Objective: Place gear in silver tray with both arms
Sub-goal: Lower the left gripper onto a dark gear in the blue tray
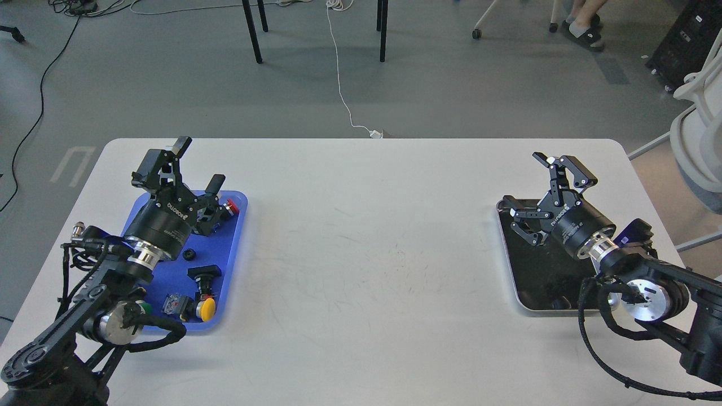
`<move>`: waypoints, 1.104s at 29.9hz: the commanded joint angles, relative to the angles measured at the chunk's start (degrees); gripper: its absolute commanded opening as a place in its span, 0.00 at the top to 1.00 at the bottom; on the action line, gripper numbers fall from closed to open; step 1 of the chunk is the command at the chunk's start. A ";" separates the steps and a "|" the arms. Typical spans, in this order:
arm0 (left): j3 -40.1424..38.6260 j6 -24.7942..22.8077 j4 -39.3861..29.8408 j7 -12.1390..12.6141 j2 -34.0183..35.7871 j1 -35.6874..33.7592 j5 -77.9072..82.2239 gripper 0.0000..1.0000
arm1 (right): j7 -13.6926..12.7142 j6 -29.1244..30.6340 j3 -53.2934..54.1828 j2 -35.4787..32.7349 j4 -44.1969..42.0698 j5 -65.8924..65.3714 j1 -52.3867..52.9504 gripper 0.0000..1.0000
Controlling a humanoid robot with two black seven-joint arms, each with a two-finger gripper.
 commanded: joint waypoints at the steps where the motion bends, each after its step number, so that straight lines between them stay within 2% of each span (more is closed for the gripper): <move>1: 0.45 0.32 0.19 0.02 -0.39 -0.06 -0.06 0.02 | 0.00 1.38 1.31 -0.33 0.07 -0.07 0.03 0.01; 10: 0.45 0.32 0.10 -0.24 0.66 -0.68 -1.12 0.02 | 0.00 2.26 4.12 -1.47 0.07 -0.07 -1.64 0.01; 20: 0.36 1.91 -0.25 -0.51 6.28 -0.24 -0.59 0.02 | 0.00 2.35 4.13 -2.87 -0.01 -0.16 -1.38 0.01; 24: 0.45 1.20 -4.54 -0.68 11.54 0.11 1.42 0.02 | 0.00 2.35 4.13 -3.05 -0.01 -0.25 -1.55 0.01; 27: 0.45 -1.77 -6.58 -0.95 16.03 -0.59 9.13 0.02 | 0.00 2.26 4.30 -3.05 0.07 -0.25 -1.64 0.01; 29: 0.36 -5.55 -6.76 -2.34 19.02 -0.94 19.48 0.02 | 0.00 2.17 4.48 -3.05 0.25 -0.25 -1.64 0.01; 31: 0.45 -6.79 -7.11 -5.22 22.44 -1.47 31.34 0.02 | 0.00 2.17 4.74 -3.05 0.42 -0.25 -1.64 0.01; 33: 0.53 -7.06 -7.20 -5.22 26.30 -1.73 44.42 0.02 | 0.00 2.17 4.74 -2.97 0.42 -0.25 -1.64 0.01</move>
